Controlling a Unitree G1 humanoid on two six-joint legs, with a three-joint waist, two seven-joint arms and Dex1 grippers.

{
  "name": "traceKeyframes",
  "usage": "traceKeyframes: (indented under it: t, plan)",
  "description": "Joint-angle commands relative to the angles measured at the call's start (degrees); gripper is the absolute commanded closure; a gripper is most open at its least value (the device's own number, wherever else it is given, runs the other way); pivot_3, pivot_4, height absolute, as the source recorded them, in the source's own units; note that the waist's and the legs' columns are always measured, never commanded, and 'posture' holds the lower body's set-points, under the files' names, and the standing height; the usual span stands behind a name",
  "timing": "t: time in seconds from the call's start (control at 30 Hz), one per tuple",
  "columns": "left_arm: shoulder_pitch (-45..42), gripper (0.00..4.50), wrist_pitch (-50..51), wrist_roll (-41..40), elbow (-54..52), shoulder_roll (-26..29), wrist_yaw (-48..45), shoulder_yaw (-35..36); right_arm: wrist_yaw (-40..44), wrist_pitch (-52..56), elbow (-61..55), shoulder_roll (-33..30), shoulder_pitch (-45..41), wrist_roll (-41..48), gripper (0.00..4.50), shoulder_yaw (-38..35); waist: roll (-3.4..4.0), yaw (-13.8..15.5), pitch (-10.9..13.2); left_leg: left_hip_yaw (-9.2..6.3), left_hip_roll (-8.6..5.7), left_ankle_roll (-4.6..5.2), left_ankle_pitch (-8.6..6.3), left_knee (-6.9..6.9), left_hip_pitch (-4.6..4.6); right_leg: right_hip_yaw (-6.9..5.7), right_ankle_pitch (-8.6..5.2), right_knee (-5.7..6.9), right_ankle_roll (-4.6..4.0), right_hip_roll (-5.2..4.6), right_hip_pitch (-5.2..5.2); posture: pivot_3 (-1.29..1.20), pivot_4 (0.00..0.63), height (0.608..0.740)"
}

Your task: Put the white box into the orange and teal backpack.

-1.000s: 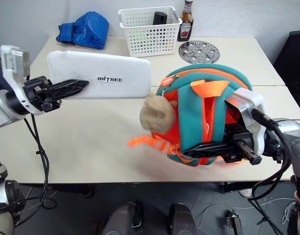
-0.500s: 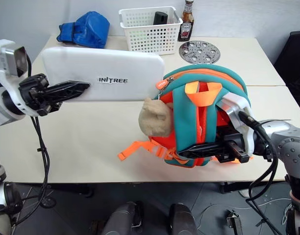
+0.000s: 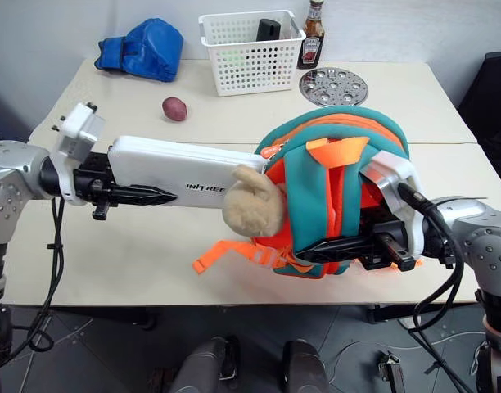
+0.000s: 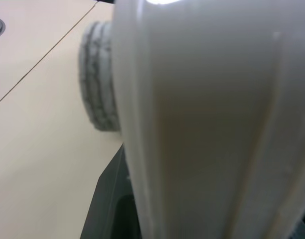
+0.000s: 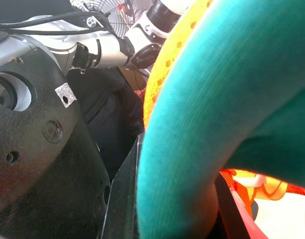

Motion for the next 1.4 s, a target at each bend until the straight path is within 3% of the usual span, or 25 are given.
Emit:
traceKeyframes:
  t: [0.03,0.37,0.7,0.73,0.83,0.97,1.4]
  plan:
    - [-3.8,3.13,-1.28,1.7,0.7,-2.78,-0.76,-1.65,0.35,-1.53,-1.43,0.05,0.32,0.26,4.49,-0.91,0.0,0.04,0.0,0.0,0.0,0.02,-0.01,0.02,0.0,0.0,0.0,0.01,0.0,0.0,0.01,0.0,0.15,0.74]
    - [-7.97,3.13,-2.22,8.47,0.56,-19.01,8.01,-8.43,-0.27,-2.23,-2.32,1.18,-0.06,0.47,4.49,-0.44,-0.03,0.17,0.02,-0.01,-0.03,0.14,-0.03,0.24,-0.08,-0.04,0.03,0.13,0.05,0.0,0.04,0.0,0.15,0.74]
    - [-13.05,3.13,-4.68,16.09,8.89,-37.42,18.56,-13.44,-2.76,-2.52,-2.77,3.5,-0.71,0.18,4.49,0.36,-0.05,0.83,0.03,-0.04,-0.02,0.19,-0.04,0.45,-0.12,-0.11,0.04,0.16,0.07,0.0,0.08,0.0,0.15,0.74]
    - [-13.07,2.79,-3.36,15.56,8.65,-37.63,18.29,-13.04,-3.3,-2.51,-2.51,3.76,-0.84,0.04,4.5,0.41,-0.05,0.78,0.03,-0.04,-0.02,0.19,-0.04,0.46,-0.12,-0.11,0.04,0.16,0.08,0.0,0.08,0.0,0.15,0.74]
    - [-12.53,1.91,-2.07,14.88,6.26,-35.49,16.84,-11.5,-4.07,-2.39,-2.0,4.23,-1.07,-0.13,4.5,0.32,-0.05,0.38,0.03,-0.04,0.01,0.18,-0.04,0.46,-0.11,-0.11,0.04,0.19,0.08,0.01,0.07,0.0,0.15,0.74]
    - [-10.87,0.72,-0.23,12.57,0.9,-28.63,13.08,-8.5,-4.82,-2.9,-1.78,4.84,-0.93,-0.97,4.5,0.91,-0.05,-0.2,0.03,-0.09,0.02,0.16,-0.03,0.42,-0.1,-0.15,0.04,0.25,0.08,0.01,0.06,0.0,0.15,0.74]
    - [-4.26,0.72,9.3,-1.78,-14.04,-6.79,4.67,6.57,-6.56,-5.24,-0.05,7.59,-1.33,-5.59,4.5,4.13,-0.04,-0.1,0.04,-0.13,0.02,0.1,-0.02,0.39,-0.09,-0.14,0.04,0.21,0.07,0.01,0.08,0.0,0.15,0.74]
